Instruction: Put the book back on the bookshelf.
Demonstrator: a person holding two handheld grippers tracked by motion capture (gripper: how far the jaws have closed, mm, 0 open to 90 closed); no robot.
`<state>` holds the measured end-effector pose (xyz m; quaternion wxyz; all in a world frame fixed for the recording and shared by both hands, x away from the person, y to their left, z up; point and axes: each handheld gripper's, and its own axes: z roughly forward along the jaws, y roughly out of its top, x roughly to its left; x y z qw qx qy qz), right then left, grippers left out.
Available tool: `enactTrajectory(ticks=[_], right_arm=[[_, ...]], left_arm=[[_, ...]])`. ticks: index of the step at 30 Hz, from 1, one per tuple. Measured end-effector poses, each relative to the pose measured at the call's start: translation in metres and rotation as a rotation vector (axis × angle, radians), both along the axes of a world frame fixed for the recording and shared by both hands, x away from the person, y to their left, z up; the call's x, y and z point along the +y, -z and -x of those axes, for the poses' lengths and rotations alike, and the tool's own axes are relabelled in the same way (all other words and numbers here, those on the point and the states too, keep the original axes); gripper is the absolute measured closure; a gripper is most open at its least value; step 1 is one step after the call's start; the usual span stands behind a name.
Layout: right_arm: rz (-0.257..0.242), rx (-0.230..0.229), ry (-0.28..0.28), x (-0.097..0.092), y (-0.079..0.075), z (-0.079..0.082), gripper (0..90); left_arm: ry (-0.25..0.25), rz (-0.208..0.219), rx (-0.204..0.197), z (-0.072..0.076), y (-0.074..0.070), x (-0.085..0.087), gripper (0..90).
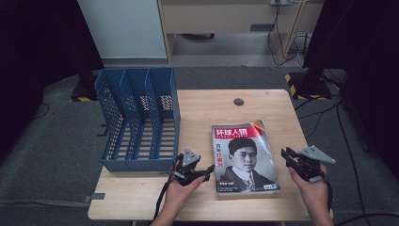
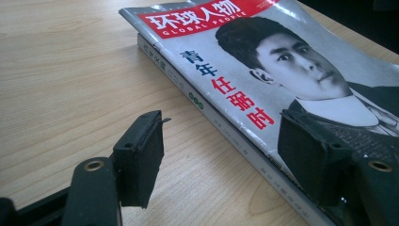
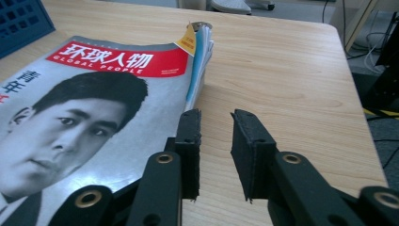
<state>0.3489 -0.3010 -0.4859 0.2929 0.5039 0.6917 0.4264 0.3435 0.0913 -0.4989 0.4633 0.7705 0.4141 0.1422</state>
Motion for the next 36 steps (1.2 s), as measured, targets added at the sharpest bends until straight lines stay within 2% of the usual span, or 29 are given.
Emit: enactTrajectory(ticks=[3, 7, 9, 13, 16, 21, 25, 28, 36], right_arm=[[-0.024, 0.009, -0.007, 0.001, 0.000, -0.001, 65.5], [-0.060, 0.019, -0.022, 0.004, 0.002, -0.003, 54.1], [-0.065, 0.023, -0.035, 0.007, 0.001, -0.004, 47.5], [-0.063, 0.032, -0.049, 0.011, 0.002, -0.006, 42.0], [-0.056, 0.058, -0.064, 0.016, 0.004, -0.008, 33.5], [-0.064, 0.106, -0.093, 0.019, 0.009, -0.012, 25.6], [-0.048, 0.129, -0.121, 0.024, 0.013, -0.013, 25.0], [-0.039, 0.129, -0.136, 0.027, 0.014, -0.012, 27.4], [-0.035, 0.150, -0.156, 0.030, 0.018, -0.013, 28.0]], left_arm=[[-0.007, 0.011, -0.001, 0.001, 0.000, 0.001, 32.1], [-0.002, 0.002, -0.006, 0.002, 0.002, -0.001, 31.7], [0.000, 0.006, -0.009, 0.003, 0.002, -0.003, 31.0], [0.006, -0.002, -0.017, 0.004, 0.002, -0.005, 28.4], [0.015, -0.014, -0.021, 0.005, 0.003, -0.007, 26.5], [0.030, -0.022, -0.024, 0.007, 0.004, -0.012, 25.9], [0.041, -0.030, -0.027, 0.009, 0.005, -0.016, 27.5], [0.055, -0.030, -0.021, 0.009, 0.007, -0.019, 32.0], [0.078, -0.051, -0.010, 0.012, 0.014, -0.028, 34.2]])
